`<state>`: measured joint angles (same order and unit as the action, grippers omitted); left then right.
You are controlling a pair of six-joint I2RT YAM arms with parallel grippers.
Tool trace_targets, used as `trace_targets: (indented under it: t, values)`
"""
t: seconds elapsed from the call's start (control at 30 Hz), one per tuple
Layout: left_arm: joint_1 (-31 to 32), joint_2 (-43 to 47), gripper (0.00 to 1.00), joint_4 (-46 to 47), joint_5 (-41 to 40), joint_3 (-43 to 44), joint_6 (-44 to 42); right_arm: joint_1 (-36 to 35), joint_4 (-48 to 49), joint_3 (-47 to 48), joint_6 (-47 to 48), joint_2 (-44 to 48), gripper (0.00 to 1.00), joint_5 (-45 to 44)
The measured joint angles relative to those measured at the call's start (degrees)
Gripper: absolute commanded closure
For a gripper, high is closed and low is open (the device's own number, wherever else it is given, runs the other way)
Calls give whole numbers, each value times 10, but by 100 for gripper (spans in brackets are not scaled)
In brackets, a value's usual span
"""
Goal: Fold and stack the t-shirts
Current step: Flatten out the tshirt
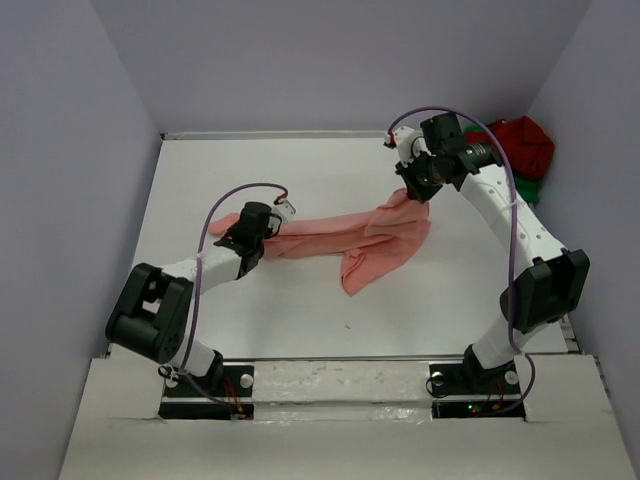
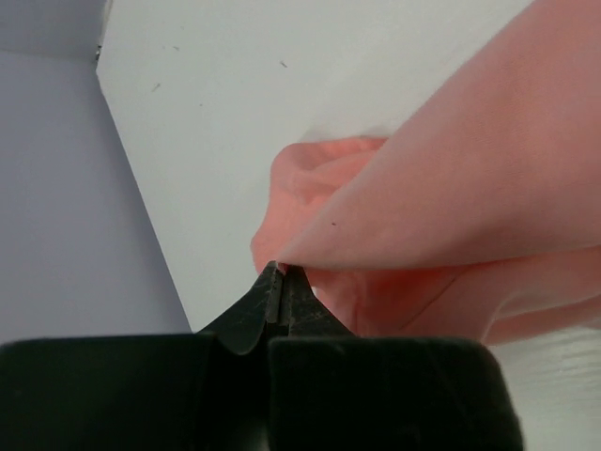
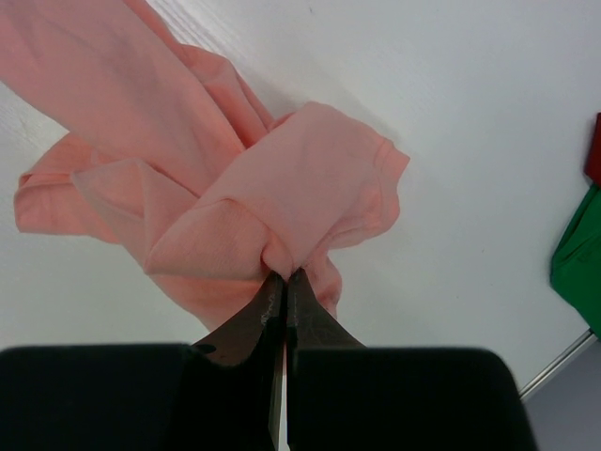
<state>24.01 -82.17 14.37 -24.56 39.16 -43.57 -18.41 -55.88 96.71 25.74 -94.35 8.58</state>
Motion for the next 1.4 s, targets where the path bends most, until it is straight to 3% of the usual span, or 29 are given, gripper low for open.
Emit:
trace_targets:
  t: [0.2, 0.53, 0.6, 0.63, 0.73, 0.77, 0.83, 0.93, 1.0, 1.3, 1.4]
  values:
    - [3, -95, 100, 32, -6, 29, 3, 0, 0, 0, 0, -13, 100, 0]
    - [3, -117, 87, 70, -36, 87, -4, 0, 2, -7, 0, -18, 100, 0]
    - [3, -116, 73, 75, -44, 90, -12, 0, 2, -7, 0, -18, 100, 2]
    - [3, -115, 60, 76, -47, 90, -13, 0, 2, -7, -1, -18, 100, 3]
    - [3, -115, 43, 78, -55, 90, -27, 0, 2, -7, -1, -18, 100, 8]
    - [3, -115, 27, 81, -59, 90, -27, 0, 2, -7, -1, -18, 100, 9]
    - [3, -115, 11, 87, -66, 90, -30, 0, 2, -7, -1, -18, 100, 10]
    - [3, -116, 4, 93, -74, 90, -31, 0, 2, -7, 0, -18, 100, 12]
    - [3, -116, 8, 96, -78, 90, -31, 0, 2, -7, 0, -18, 100, 15]
    - [1, -77, 60, 33, -50, 92, -3, 0, 2, -11, 0, -18, 100, 20]
    - [-1, -54, 63, -19, -12, 94, 26, 0, 2, -11, 0, -18, 100, 20]
